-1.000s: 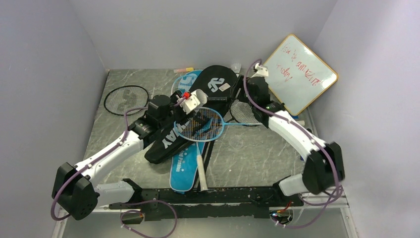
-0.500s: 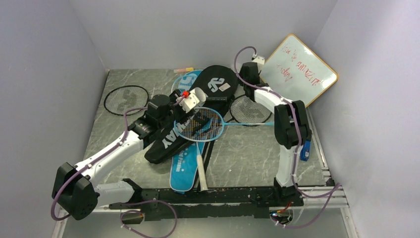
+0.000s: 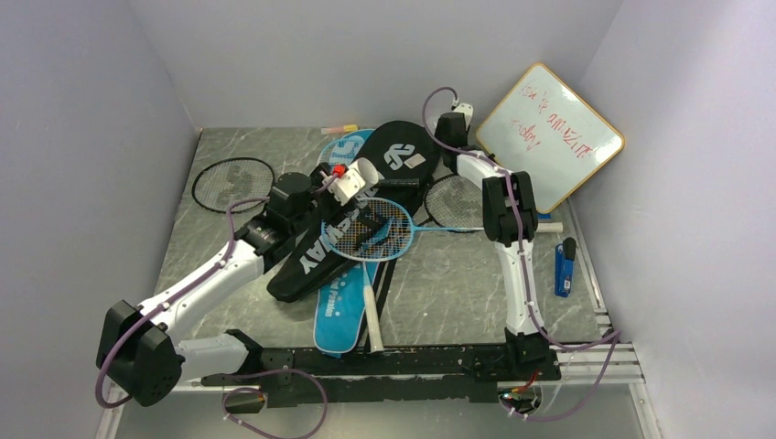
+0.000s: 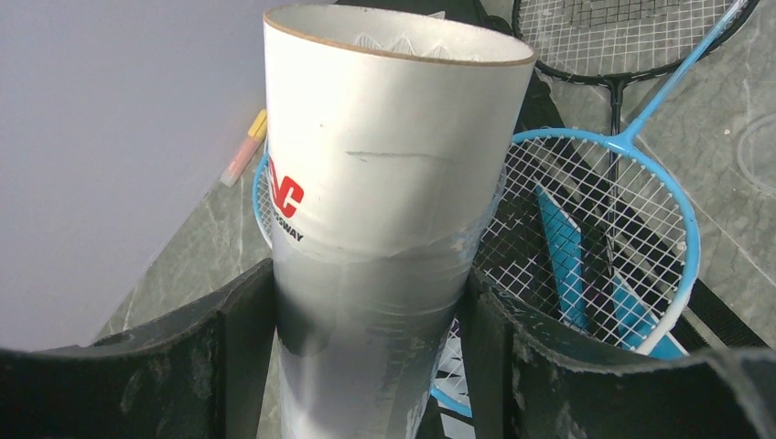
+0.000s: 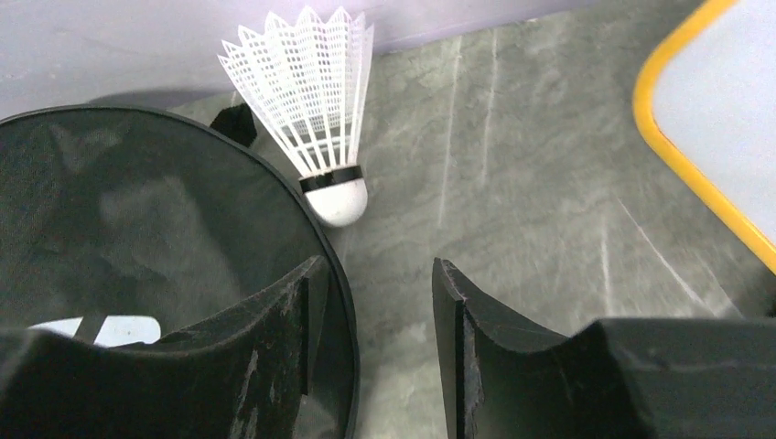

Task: Pack up the badminton gear
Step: Pick up the shuttlecock at the center of the board.

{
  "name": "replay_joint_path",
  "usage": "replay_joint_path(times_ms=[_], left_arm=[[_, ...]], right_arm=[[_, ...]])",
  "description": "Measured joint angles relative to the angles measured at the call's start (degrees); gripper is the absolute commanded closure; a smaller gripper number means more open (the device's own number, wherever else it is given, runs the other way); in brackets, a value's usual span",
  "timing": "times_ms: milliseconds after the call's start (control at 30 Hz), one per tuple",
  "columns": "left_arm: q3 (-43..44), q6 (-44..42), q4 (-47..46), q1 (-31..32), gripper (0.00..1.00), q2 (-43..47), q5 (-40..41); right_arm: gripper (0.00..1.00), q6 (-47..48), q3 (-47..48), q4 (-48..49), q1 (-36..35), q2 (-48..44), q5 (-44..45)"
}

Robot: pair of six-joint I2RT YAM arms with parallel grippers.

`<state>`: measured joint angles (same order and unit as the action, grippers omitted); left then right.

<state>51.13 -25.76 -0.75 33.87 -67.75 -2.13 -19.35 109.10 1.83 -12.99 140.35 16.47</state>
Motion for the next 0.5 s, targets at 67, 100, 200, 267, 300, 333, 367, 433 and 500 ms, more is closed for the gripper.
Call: replay_joint_path(times_ms=[67, 100, 200, 267, 300, 333, 367, 433, 500], left_arm=[[0.0, 0.09, -0.13, -0.37, 0.47, 0.0, -0.35], [0.0, 0.11, -0.15, -0.59, 0.47, 0.0, -0.59], [0.0, 0.22, -0.33, -1.29, 0.47, 0.0, -1.49], [0.0, 0.37, -0.37, -1.79, 0.47, 0.0, -2.03], [0.0, 0.44, -0.39, -2.01, 0.48, 0.0, -2.29], [0.0, 0.52, -0.46, -2.25, 0.47, 0.0, -2.62], [0.0, 0.61, -0.57, -2.47, 0.48, 0.0, -2.84], [0.0, 0.81, -0.76, -2.86, 0.48, -0.02, -3.34], [0.0, 0.98, -0.92, -3.21, 0.48, -0.02, -3.89]], right_arm=[[0.5, 0.83, 2.58, -0.35, 0.17, 1.9, -0.79], [0.5, 1.03, 3.45, -0.48, 0.24, 2.51, -1.18], [0.5, 1.73, 6.91, -1.36, 0.52, 4.63, -2.32], [0.49, 1.95, 10.03, -2.19, 0.76, 6.38, -3.06], [0.49, 2.01, 11.85, -2.49, 0.92, 7.45, -3.39], [0.49, 2.03, 13.31, -2.69, 1.05, 8.35, -3.65], [0.49, 2.03, 14.21, -2.71, 1.18, 9.01, -3.93], [0.49, 2.03, 16.13, -2.97, 1.46, 10.49, -4.76], [0.5, 2.03, 18.29, -3.61, 1.73, 12.02, -5.14]])
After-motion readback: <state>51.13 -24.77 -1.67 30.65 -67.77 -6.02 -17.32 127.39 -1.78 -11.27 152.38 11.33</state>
